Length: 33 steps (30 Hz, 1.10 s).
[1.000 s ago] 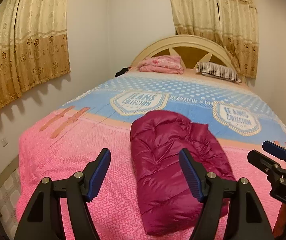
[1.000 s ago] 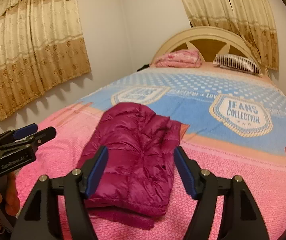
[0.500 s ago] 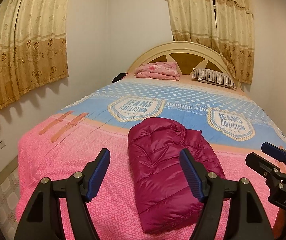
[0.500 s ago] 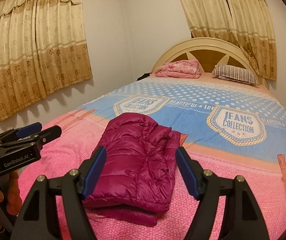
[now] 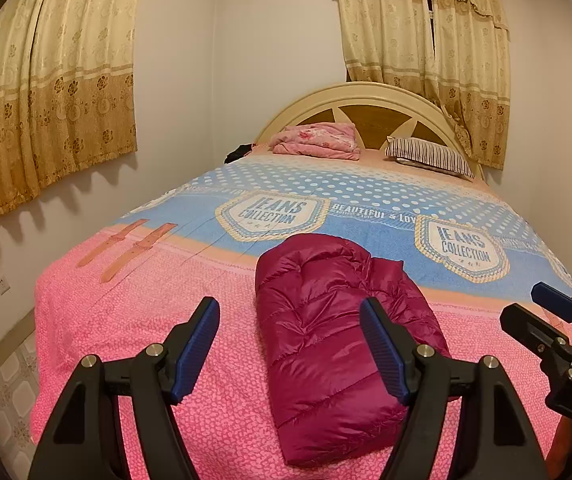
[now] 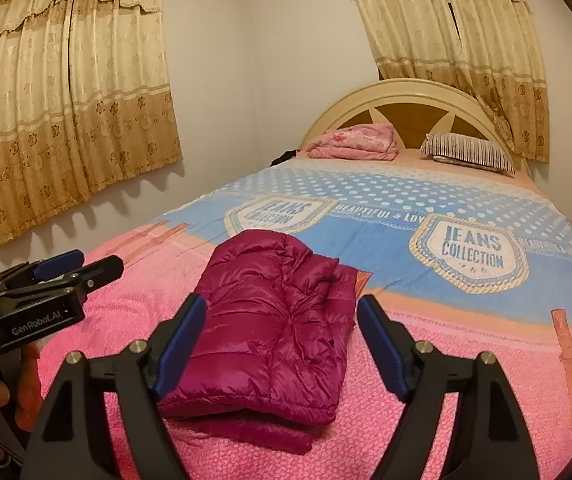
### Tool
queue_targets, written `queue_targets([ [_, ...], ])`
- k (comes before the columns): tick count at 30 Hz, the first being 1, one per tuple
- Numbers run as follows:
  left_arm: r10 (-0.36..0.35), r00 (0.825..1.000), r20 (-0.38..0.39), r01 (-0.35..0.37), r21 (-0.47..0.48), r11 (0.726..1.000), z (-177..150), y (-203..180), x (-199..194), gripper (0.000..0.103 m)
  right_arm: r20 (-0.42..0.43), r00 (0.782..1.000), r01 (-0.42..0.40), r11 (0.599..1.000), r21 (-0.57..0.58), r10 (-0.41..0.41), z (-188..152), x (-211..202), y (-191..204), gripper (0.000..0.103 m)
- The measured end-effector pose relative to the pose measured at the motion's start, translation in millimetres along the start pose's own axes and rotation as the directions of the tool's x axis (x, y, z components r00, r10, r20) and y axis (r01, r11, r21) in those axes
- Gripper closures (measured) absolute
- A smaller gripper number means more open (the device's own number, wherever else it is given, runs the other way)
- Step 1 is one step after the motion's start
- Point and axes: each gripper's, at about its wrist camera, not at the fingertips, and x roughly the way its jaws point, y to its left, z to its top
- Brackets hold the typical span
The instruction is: Fold large clothes
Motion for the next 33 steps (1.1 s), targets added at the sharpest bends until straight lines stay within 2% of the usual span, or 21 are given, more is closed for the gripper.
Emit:
queue_targets([
  [7,0.009,1.000,-0.004,-0.009,-0.002,1.000,-1,1,3,0.030,0.003,1.000,-0.001,1.000,-0.001,0.001,2,1,2,0.022],
  [14,0.008,0.999,-0.051,-0.009,-0.030,1.000,-1,5,10,0.029,0.002,1.000,-0.003,1.000,-0.008,0.003,4,1,4,0.022],
  [24,0.022,1.000,-0.005,-0.022,-0.026,0.999,2,6,0,0.027,0.020,1.000,-0.002,1.000,-0.012,0.003,6,-1,5,0.021],
  [26,0.026,1.000,-0.002,-0.026,-0.022,0.999,2,5,0,0.023,0.023,1.000,-0.002,1.000,-0.013,0.003,6,-2,6,0.021],
  [33,0.024,1.000,0.005,-0.024,-0.005,1.000,3,3,-1,0.022,0.021,1.000,-0.005,1.000,-0.020,0.006,5,-3,6,0.021],
])
